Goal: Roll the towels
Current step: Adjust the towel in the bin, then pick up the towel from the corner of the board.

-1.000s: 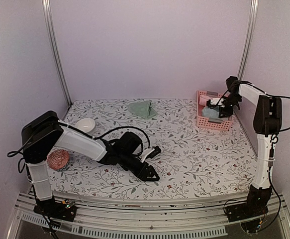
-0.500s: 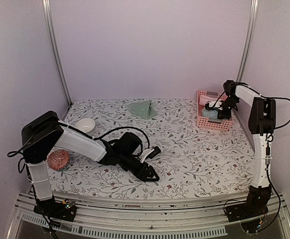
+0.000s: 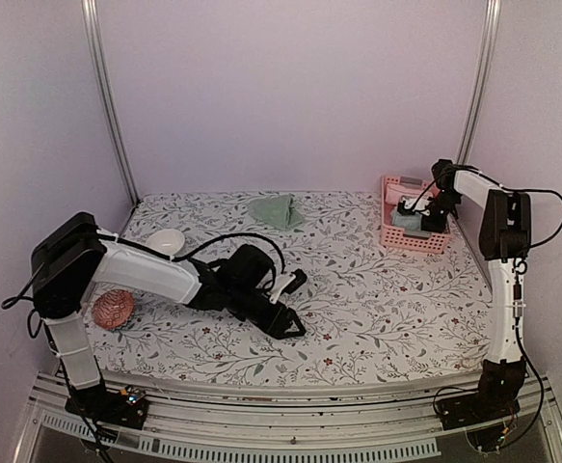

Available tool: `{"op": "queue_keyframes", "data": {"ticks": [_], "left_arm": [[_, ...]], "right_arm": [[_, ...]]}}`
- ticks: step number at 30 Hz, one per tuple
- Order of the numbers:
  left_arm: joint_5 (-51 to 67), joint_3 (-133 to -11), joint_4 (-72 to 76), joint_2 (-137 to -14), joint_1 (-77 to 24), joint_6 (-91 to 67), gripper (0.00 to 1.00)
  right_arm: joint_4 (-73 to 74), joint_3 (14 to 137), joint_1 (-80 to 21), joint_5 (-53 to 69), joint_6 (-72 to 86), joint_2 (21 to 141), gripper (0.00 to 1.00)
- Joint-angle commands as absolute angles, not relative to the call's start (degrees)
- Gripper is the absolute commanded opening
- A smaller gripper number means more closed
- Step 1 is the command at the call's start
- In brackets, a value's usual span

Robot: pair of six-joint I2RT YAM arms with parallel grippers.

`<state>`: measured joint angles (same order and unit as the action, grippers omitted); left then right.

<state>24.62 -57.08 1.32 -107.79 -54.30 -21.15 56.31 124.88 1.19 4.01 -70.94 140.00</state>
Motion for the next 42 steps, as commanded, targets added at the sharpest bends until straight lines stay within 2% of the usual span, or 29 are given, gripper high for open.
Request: {"op": "queue_keyframes", "data": {"ticks": [1, 7, 10, 14, 15, 16, 17, 19, 23, 28, 32, 34, 38, 41, 42], "left_arm": [[11.29, -62.84, -6.59, -101.72, -51.51, -18.92, 0.55], [-3.79, -74.4, -17.22, -103.53, -43.74, -20.02, 0.63], [-5.67, -82.28, -19.08, -108.11, -39.89, -18.78, 0.66], [-3.58, -96.73, -21.2, -119.56, -35.66, -18.3, 0.71], [-3.69, -102.01, -22.85, -123.04, -35.09, -18.62, 0.78], [-3.48, -106.96, -24.64, -126.37, -34.47, -19.12, 0.96], [-2.74, -111.39, -25.48, -129.69, -33.93, -19.42, 0.98], [-1.72, -119.32, -26.87, -135.65, -33.01, -20.07, 0.99], [-2.21, -131.08, -28.41, -144.87, -31.98, -19.75, 0.98], [-5.41, -135.74, -25.17, -150.22, -32.14, -15.84, 0.99], [-3.57, -138.2, -23.74, -154.41, -32.17, -15.85, 0.92], [-3.68, -140.17, -24.68, -156.81, -32.22, -16.62, 0.82], [-5.01, -141.07, -25.78, -159.77, -32.5, -18.9, 0.57], [-6.81, -141.94, -26.46, -160.74, -32.26, -20.4, 0.45], [-7.41, -141.69, -25.92, -160.73, -32.16, -20.55, 0.44]], "right_arm": [[63.25, 122.64, 1.51, 11.47, -71.41, 133.07, 0.06], [66.33, 118.61, 1.52, 18.61, -65.82, 121.53, 0.22], [66.08, 114.31, 1.34, 24.14, -60.11, 113.85, 0.32], [55.59, 101.22, 1.24, 30.53, -48.52, 99.95, 0.45], [52.65, 97.25, 1.12, 32.2, -43.94, 96.75, 0.47], [49.6, 93.36, 1.06, 34.02, -41.48, 93.52, 0.49], [46.52, 89.18, 1.01, 35.94, -38.52, 90.47, 0.52], [40.15, 81.26, 0.81, 38.16, -34.23, 84.77, 0.57], [29.53, 66.62, 0.14, 41.54, -30.7, 77.08, 0.59], [25.57, 60.73, -0.64, 42.22, -29.34, 76.2, 0.58], [27.8, 61.46, -0.83, 44.18, -30.02, 79.24, 0.56], [28.26, 61.59, -1.11, 44.61, -30.35, 80.42, 0.55], [29.08, 61.94, -1.95, 44.78, -31.26, 81.91, 0.53], [29.24, 61.94, -2.32, 44.61, -31.61, 82.3, 0.53], [29.26, 61.86, -2.37, 44.58, -31.7, 82.39, 0.52]]}}
